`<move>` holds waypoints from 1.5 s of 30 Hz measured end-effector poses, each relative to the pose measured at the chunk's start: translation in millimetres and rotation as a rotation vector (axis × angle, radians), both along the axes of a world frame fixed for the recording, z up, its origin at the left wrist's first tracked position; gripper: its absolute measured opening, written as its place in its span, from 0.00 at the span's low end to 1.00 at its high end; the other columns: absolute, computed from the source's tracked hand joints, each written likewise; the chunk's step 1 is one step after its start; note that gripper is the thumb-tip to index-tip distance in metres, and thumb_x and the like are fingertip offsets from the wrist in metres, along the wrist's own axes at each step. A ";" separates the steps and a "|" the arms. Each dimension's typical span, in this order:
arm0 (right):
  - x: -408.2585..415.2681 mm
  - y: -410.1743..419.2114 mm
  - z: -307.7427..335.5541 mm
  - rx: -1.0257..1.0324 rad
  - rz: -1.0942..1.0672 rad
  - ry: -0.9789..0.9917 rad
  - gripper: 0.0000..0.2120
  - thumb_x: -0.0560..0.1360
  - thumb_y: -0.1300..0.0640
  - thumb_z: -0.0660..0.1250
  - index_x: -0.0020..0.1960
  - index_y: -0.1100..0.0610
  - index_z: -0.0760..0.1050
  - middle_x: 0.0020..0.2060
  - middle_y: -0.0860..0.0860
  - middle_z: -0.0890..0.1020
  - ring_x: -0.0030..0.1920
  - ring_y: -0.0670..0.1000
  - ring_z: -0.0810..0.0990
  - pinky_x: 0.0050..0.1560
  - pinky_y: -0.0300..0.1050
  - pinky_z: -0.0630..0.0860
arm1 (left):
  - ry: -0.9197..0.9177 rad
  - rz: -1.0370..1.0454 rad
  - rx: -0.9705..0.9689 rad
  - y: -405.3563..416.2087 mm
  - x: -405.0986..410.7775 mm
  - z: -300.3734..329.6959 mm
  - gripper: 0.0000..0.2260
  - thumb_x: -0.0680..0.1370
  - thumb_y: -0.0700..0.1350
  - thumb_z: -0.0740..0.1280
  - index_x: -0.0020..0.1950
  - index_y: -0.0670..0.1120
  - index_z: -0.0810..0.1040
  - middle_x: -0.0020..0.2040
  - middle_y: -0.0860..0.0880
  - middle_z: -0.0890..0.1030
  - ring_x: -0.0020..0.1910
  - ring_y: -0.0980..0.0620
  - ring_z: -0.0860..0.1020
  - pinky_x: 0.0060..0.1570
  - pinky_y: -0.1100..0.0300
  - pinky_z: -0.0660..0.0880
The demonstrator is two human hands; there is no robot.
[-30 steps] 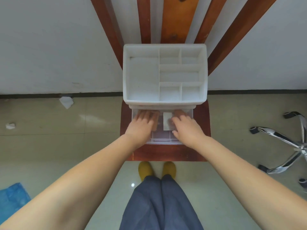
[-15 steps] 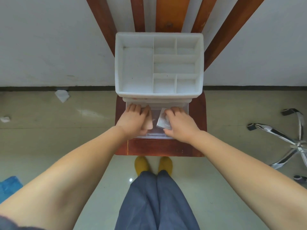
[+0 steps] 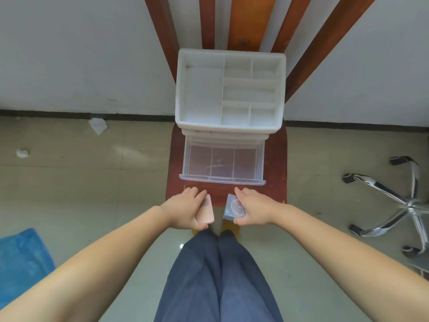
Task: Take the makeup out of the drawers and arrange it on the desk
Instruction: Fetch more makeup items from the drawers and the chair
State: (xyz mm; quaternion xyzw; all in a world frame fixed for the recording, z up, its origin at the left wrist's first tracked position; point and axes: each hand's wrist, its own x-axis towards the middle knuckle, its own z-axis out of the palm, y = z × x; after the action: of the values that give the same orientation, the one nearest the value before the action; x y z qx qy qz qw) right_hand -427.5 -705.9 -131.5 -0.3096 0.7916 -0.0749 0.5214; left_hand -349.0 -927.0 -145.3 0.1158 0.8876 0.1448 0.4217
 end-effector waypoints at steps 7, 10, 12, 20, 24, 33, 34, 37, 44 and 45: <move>-26.5 -13.3 -13.0 -0.029 -0.086 0.023 0.46 0.71 0.43 0.68 0.77 0.57 0.45 0.61 0.57 0.71 0.60 0.57 0.70 0.53 0.47 0.71 | 0.035 0.251 0.024 -7.7 -31.9 -20.0 0.45 0.68 0.65 0.68 0.76 0.53 0.48 0.65 0.43 0.66 0.66 0.42 0.64 0.62 0.48 0.69; -48.3 -21.6 -12.5 -0.047 -0.135 0.088 0.45 0.71 0.44 0.68 0.77 0.58 0.48 0.65 0.59 0.69 0.65 0.59 0.68 0.59 0.49 0.69 | 0.056 0.276 0.008 -15.0 -52.5 -21.1 0.46 0.68 0.63 0.69 0.76 0.55 0.45 0.64 0.41 0.67 0.64 0.40 0.65 0.62 0.46 0.69; -65.2 -26.7 -9.6 -0.054 -0.157 0.147 0.43 0.71 0.45 0.69 0.76 0.58 0.51 0.66 0.60 0.69 0.66 0.60 0.68 0.62 0.50 0.69 | 0.066 0.275 -0.005 -18.0 -66.1 -19.8 0.47 0.67 0.63 0.69 0.76 0.56 0.43 0.64 0.41 0.67 0.64 0.40 0.65 0.61 0.45 0.69; -109.1 -35.7 -0.5 -0.012 -0.141 0.184 0.35 0.71 0.49 0.68 0.73 0.54 0.57 0.56 0.54 0.76 0.60 0.57 0.72 0.51 0.46 0.71 | 0.130 0.250 -0.023 -17.6 -105.0 -8.2 0.49 0.68 0.62 0.70 0.76 0.56 0.37 0.71 0.39 0.61 0.68 0.39 0.62 0.63 0.43 0.68; -102.5 -32.5 5.7 0.028 -0.122 0.222 0.38 0.69 0.49 0.69 0.73 0.54 0.56 0.58 0.57 0.74 0.60 0.59 0.72 0.50 0.46 0.70 | 0.106 0.231 -0.017 -14.4 -106.6 3.6 0.46 0.68 0.62 0.69 0.76 0.53 0.45 0.70 0.41 0.63 0.68 0.40 0.62 0.63 0.44 0.68; -70.0 -64.4 87.2 -0.076 0.087 0.426 0.37 0.70 0.47 0.67 0.74 0.55 0.55 0.63 0.57 0.68 0.63 0.58 0.66 0.56 0.52 0.72 | 0.279 0.463 -0.077 -33.3 -45.2 98.0 0.41 0.68 0.61 0.71 0.72 0.46 0.57 0.62 0.44 0.67 0.61 0.43 0.66 0.55 0.49 0.72; -64.4 -72.8 98.3 -0.115 0.140 0.466 0.37 0.71 0.47 0.67 0.74 0.55 0.55 0.62 0.57 0.68 0.63 0.58 0.66 0.56 0.53 0.72 | 0.318 0.512 -0.096 -36.8 -32.3 111.1 0.42 0.68 0.61 0.71 0.73 0.45 0.56 0.62 0.43 0.67 0.62 0.43 0.66 0.55 0.50 0.72; -42.3 -100.3 129.1 -0.234 0.324 0.559 0.37 0.71 0.47 0.67 0.74 0.55 0.55 0.62 0.58 0.68 0.62 0.59 0.66 0.56 0.54 0.72 | 0.430 0.664 -0.181 -44.2 17.3 147.5 0.44 0.68 0.61 0.71 0.74 0.43 0.55 0.63 0.43 0.67 0.62 0.43 0.66 0.56 0.51 0.70; 51.2 -168.2 175.9 -0.448 0.739 0.629 0.33 0.72 0.50 0.65 0.73 0.54 0.56 0.62 0.56 0.68 0.61 0.59 0.67 0.55 0.53 0.71 | 0.441 1.072 -0.403 -31.5 183.2 196.3 0.41 0.68 0.62 0.70 0.72 0.44 0.58 0.61 0.44 0.67 0.60 0.45 0.67 0.56 0.53 0.70; 70.9 -176.9 180.0 -0.466 0.813 0.624 0.33 0.72 0.51 0.65 0.73 0.54 0.55 0.62 0.55 0.68 0.61 0.59 0.67 0.55 0.52 0.70 | 0.436 1.146 -0.427 -25.6 210.1 201.3 0.40 0.68 0.61 0.70 0.72 0.44 0.58 0.61 0.45 0.67 0.61 0.45 0.67 0.56 0.53 0.69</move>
State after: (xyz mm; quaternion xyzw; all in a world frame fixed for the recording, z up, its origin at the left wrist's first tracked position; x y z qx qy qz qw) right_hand -356.6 -882.8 48.5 -0.7044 0.6877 0.0541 0.1674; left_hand -139.0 -952.7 56.0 -0.4359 0.8832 0.1405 0.1015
